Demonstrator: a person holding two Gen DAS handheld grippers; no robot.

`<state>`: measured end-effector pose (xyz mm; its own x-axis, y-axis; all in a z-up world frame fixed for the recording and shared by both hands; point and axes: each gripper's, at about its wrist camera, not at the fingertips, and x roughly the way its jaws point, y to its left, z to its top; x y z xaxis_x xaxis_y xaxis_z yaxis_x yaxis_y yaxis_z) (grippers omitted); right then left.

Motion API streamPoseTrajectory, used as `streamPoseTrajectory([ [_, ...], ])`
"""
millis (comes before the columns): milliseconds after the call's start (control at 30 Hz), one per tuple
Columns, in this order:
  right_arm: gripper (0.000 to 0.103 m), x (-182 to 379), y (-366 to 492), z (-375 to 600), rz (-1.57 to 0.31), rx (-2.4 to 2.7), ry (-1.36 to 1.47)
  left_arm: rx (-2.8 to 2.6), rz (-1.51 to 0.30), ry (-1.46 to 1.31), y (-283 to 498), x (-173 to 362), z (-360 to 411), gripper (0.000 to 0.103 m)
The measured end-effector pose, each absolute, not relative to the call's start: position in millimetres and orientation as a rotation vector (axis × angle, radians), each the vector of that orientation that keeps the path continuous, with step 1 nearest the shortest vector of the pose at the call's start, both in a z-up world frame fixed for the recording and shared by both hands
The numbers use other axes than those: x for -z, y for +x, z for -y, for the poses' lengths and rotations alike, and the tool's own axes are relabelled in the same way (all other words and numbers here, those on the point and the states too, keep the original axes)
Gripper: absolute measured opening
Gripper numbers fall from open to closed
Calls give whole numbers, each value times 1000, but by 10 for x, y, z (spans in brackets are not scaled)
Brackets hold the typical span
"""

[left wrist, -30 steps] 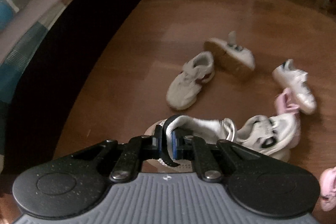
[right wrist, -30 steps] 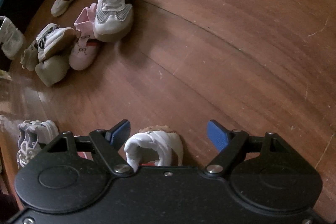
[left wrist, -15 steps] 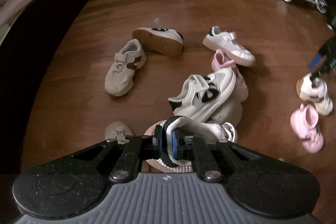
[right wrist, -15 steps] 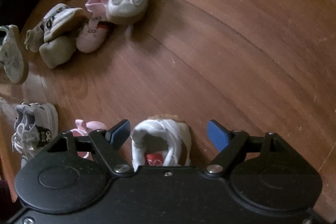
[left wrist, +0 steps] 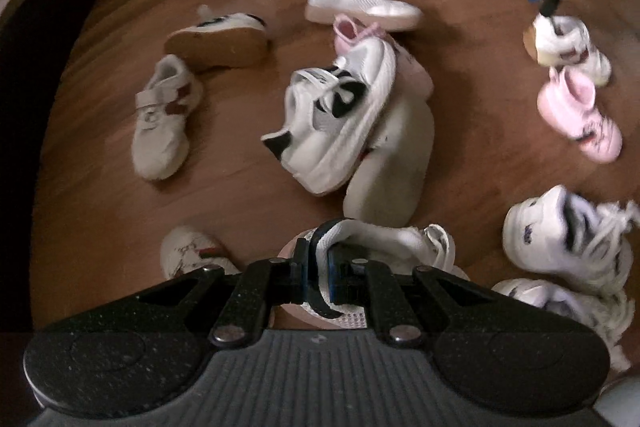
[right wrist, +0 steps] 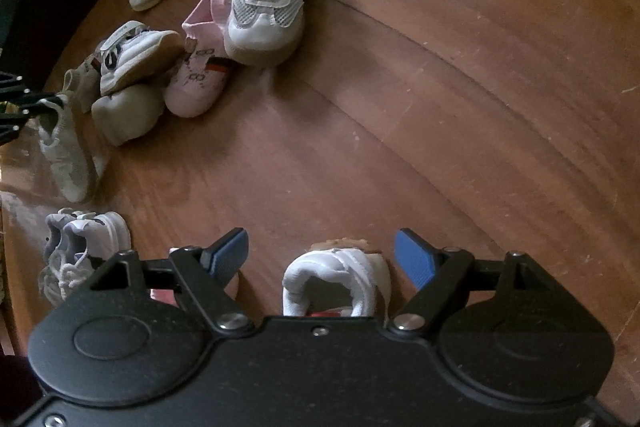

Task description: Organize scattered shoes

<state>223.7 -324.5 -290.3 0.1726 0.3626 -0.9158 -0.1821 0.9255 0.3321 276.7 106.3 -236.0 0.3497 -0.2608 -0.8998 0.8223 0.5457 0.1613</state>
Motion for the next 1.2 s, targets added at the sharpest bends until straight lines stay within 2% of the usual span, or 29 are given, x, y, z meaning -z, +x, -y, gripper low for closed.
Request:
streamPoseTrajectory([
  [233, 82, 2957, 2243, 3176, -1357, -401, 168, 749, -961, 715, 2843, 2737, -1082, 9],
  [367, 82, 3009, 2267, 3137, -1368, -402, 178, 677, -1034, 691, 2902, 2865, -1128, 13],
  [600, 82, 2995, 2283, 3038, -1364, -416, 175, 696, -1000, 644, 2859, 2845, -1170, 14],
  [667, 82, 2986, 2286, 3014, -1361, -419, 171, 677, -1034, 615, 2892, 2792, -1200, 24],
  [733, 82, 2972, 2292, 2988, -1354, -420, 166, 654, -1030, 595, 2924, 2709, -1221, 39],
  [933, 82, 2894, 2322, 2869, -1312, -432, 110, 614, -925, 423, 3067, 2262, -1202, 45],
  [1067, 82, 2837, 2314, 2686, -1270, -480, 22, 650, -887, 431, 3109, 2222, -963, 46],
  [1200, 82, 2812, 2335, 2513, -1243, -527, -48, 677, -907, 304, 3222, 2245, -812, 46],
])
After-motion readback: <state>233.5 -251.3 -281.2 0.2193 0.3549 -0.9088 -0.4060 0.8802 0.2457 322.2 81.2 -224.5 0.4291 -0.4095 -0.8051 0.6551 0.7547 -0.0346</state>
